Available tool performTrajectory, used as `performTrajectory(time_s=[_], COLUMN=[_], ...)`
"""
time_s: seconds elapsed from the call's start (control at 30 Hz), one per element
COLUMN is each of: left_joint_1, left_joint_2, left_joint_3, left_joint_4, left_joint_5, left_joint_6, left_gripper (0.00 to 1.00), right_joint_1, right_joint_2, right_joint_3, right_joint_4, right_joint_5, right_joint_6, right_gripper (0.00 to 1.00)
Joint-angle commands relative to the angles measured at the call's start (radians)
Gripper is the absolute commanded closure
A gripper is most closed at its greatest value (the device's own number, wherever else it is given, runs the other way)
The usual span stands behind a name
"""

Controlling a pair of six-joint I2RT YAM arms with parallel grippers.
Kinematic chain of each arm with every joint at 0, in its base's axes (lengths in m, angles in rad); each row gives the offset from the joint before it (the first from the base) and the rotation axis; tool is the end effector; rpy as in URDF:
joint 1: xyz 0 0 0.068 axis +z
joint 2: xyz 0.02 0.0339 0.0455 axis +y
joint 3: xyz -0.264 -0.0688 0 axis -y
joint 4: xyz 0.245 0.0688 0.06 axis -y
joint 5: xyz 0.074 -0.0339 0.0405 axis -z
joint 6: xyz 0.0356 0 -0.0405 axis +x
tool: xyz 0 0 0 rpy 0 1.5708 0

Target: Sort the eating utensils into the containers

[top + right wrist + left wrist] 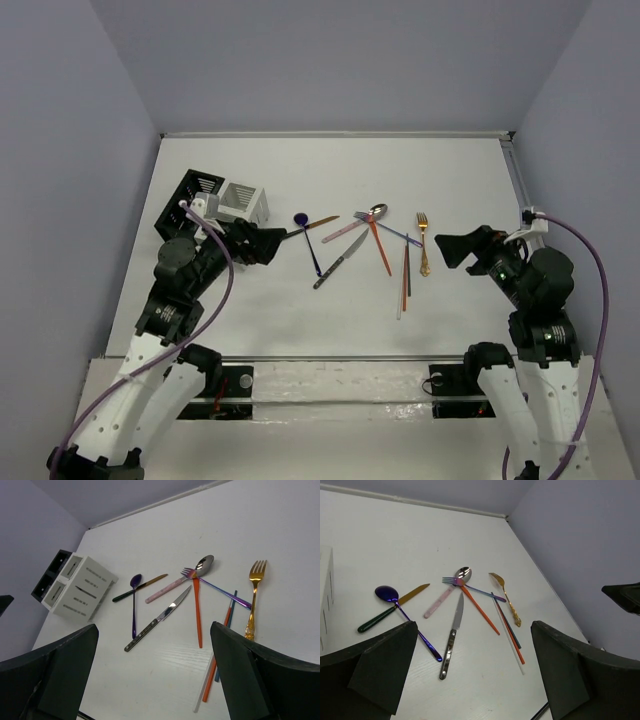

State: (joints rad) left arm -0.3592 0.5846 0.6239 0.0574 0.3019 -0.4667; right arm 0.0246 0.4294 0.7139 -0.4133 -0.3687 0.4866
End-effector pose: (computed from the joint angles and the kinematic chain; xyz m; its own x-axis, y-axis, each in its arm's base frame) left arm 0.1365 -0.0626 0.3392 -0.1950 -0.3857 -0.9018 0.5878 0.6901 -0.4222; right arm 0.1043 0.0154 0.3360 -0.2913 0.4292 -0.8550 -0.2761 0.8180 0.5047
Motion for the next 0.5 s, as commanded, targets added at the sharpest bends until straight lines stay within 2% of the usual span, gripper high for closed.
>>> performTrajectory(time_s=[0.0, 0.13, 0.2, 0.3, 0.47], left_joint_1=[-0.004, -0.02, -0.061, -0.185, -0.363], left_joint_2=[0.015, 0.081, 0.084, 0.145, 0.288], left_joint_3=[0.06, 0.037, 0.019, 0.011, 0.03], left_joint_4=[0.054, 0.091, 0.13, 0.127, 0.114], left_joint_5=[-0.011, -0.021, -0.091, -0.282, -0.606], left_joint_6=[-0.039, -0.095, -0.128, -0.121, -0.124], left_gripper=[0.01, 0.01, 0.01, 0.01, 0.01], right_joint_1=[-0.005, -0.005, -0.005, -0.005, -0.005], right_joint_2=[-0.012, -0.003, -0.012, -0.015, 0.069], right_joint_3=[0.015, 0.002, -0.019, -0.018, -0.039], right_joint_4=[0.005, 0.002, 0.008, 0.025, 0.07], right_joint_5=[0.031, 0.043, 0.092, 0.129, 0.064], right_joint_6=[-0.013, -0.013, -0.008, -0.002, 0.027], right_gripper=[0.0, 0.0, 0.0, 0.0, 0.01])
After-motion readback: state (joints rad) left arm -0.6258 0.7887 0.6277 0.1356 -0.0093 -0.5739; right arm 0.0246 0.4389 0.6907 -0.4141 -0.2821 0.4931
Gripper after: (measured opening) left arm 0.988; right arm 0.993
